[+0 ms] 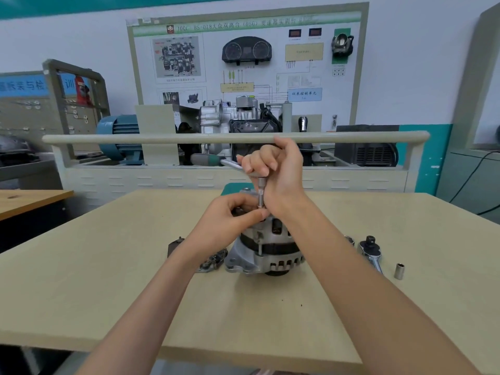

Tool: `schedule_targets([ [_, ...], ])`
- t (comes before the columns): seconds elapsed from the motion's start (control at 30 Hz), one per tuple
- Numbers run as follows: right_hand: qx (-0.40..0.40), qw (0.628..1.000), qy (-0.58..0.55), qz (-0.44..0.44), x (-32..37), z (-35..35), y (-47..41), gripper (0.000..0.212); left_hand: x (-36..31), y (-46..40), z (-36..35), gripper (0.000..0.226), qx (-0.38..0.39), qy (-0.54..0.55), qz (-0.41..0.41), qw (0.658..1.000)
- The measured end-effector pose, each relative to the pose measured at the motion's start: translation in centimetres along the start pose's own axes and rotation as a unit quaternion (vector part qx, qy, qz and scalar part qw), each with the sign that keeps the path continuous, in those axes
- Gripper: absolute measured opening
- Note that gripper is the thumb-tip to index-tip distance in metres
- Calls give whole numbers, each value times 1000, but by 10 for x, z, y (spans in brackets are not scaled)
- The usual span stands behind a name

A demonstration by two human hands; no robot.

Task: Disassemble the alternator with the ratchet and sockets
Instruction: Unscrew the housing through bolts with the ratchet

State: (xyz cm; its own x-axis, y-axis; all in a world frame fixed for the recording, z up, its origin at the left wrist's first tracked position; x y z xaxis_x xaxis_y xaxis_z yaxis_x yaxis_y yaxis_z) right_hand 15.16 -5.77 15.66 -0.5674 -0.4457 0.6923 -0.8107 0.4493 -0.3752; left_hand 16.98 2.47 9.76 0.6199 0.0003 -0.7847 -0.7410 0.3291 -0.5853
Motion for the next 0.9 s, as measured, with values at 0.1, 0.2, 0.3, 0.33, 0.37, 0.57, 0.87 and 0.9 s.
schedule_targets([
  [0.1,-28,977,132,165,6,-4,17,51,-1,-1,2,15,-3,-19,-4,1000],
  [0.2,-124,678,527,497,8,-12,54,24,-9,-2,5,22,-12,-58,-46,997],
  [0.3,-200,581,606,504,4,-16,62,17,-14,-2,6,36,-24,-56,-59,996],
  [0.33,-191,634,568,490,7,-16,58,16,-11,-2,5,37,-16,-58,-50,997],
  [0.37,-167,706,507,465,11,-16,52,18,-8,-1,5,35,-5,-61,-36,997],
  [0.57,-63,996,39,50,6,3,5,49,-1,1,2,8,5,1,8,1000],
  [0.87,-207,506,689,476,1,-19,68,26,-10,-1,9,28,-21,-27,-38,999],
  [0.9,-217,497,695,472,1,-21,69,27,-10,-2,11,28,-30,-19,-39,999],
])
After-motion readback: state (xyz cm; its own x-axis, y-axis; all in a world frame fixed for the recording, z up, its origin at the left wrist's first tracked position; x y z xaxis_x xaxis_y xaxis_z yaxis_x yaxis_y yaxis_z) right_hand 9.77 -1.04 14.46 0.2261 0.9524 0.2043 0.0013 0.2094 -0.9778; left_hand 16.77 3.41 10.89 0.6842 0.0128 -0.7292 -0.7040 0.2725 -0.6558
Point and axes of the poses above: each hand's wrist, its own y-axis away from the middle knuckle, its own z-axis out of the back of the hand, x = y × z, the point moved 7 cm from there along -y, towards the middle knuckle, and after that the axes turned 14 degrees about -x, right-handed, at the moved point
